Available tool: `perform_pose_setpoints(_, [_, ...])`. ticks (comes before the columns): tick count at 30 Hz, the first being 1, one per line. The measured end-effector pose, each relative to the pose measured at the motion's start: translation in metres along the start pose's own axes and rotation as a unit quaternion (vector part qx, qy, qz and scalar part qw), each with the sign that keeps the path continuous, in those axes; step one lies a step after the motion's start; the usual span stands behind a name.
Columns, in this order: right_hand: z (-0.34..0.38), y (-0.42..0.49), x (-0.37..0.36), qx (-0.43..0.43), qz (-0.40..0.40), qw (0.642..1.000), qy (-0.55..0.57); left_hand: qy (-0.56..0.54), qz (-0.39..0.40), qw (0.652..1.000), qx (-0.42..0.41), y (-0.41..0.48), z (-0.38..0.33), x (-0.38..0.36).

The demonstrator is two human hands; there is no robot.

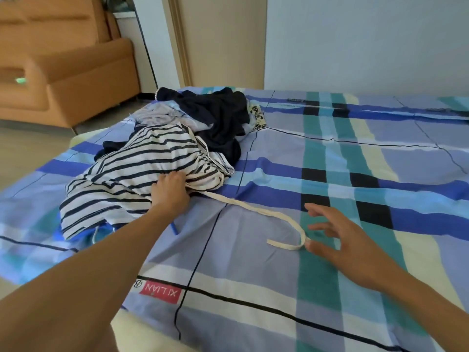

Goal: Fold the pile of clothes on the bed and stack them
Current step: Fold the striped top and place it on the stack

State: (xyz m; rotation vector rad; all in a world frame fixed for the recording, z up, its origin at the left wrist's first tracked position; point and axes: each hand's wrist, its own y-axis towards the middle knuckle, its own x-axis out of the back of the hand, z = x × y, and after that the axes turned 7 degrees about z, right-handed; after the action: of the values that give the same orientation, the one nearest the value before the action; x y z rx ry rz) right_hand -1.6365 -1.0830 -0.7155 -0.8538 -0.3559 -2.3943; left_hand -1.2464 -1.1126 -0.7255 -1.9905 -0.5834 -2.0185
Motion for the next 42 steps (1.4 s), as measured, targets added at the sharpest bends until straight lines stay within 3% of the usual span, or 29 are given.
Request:
perform_pose_setpoints(3, [-0.002,0.004,0.001,-0.008,-0.001,1.0,0.023,-0.135,-0.036,0.99,-0.003,0.006,-0.01,0.013])
perform_pose_setpoints(7, [0.003,0.032,0.002,-0.002,-0.004,1.0,0.021,-0.278,-0.072,0.949,-0.13,0.002,-0.064,0.045])
perform_pose_setpoints(10, [0.012,0.07,0.004,0.005,-0.008,1.0,0.007,-0.347,-0.03,0.902,-0.255,-0.023,-0.11,0.065])
perform_pose_setpoints(12, [0.019,0.094,0.005,0.046,0.033,0.998,0.042,-0.372,0.021,0.866,-0.334,-0.043,-0.14,0.068])
perform_pose_setpoints(13, [0.019,0.104,0.005,0.075,0.045,0.993,0.086,-0.391,0.044,0.85,-0.351,-0.053,-0.152,0.067])
perform_pose_setpoints(16, [0.021,0.109,0.016,0.116,0.03,0.992,0.04,-0.47,0.083,0.808,-0.345,-0.067,-0.172,0.064])
perform_pose_setpoints(18, [0.015,0.107,0.023,0.022,0.024,0.997,0.069,-0.471,0.098,0.798,-0.364,-0.07,-0.175,0.065])
perform_pose_setpoints(20, [0.003,0.102,0.028,0.011,0.025,0.999,0.045,-0.436,0.106,0.807,-0.385,-0.072,-0.177,0.066])
perform_pose_setpoints(24, [-0.003,0.091,0.038,0.018,0.039,0.999,0.006,-0.276,0.077,0.866,-0.409,-0.084,-0.182,0.056])
perform_pose_setpoints(28, [-0.006,0.065,0.054,0.035,-0.006,0.999,-0.033,-0.172,0.073,0.893,-0.408,-0.092,-0.179,0.047])
perform_pose_setpoints(31, [-0.02,0.036,0.081,-0.005,-0.05,0.993,-0.104,-0.095,0.07,0.924,-0.363,-0.1,-0.177,0.046])
perform_pose_setpoints(35, [-0.025,-0.01,0.124,-0.073,-0.149,0.982,-0.088,-0.004,0.103,0.944,-0.313,-0.099,-0.174,0.047])
perform_pose_setpoints(38, [-0.054,-0.053,0.158,-0.156,-0.239,0.957,-0.059,0.007,0.132,0.954,-0.27,-0.097,-0.173,0.054])
perform_pose_setpoints(42, [-0.108,-0.102,0.192,-0.228,-0.275,0.934,0.015,-0.111,0.089,0.964,-0.227,-0.083,-0.177,0.063])
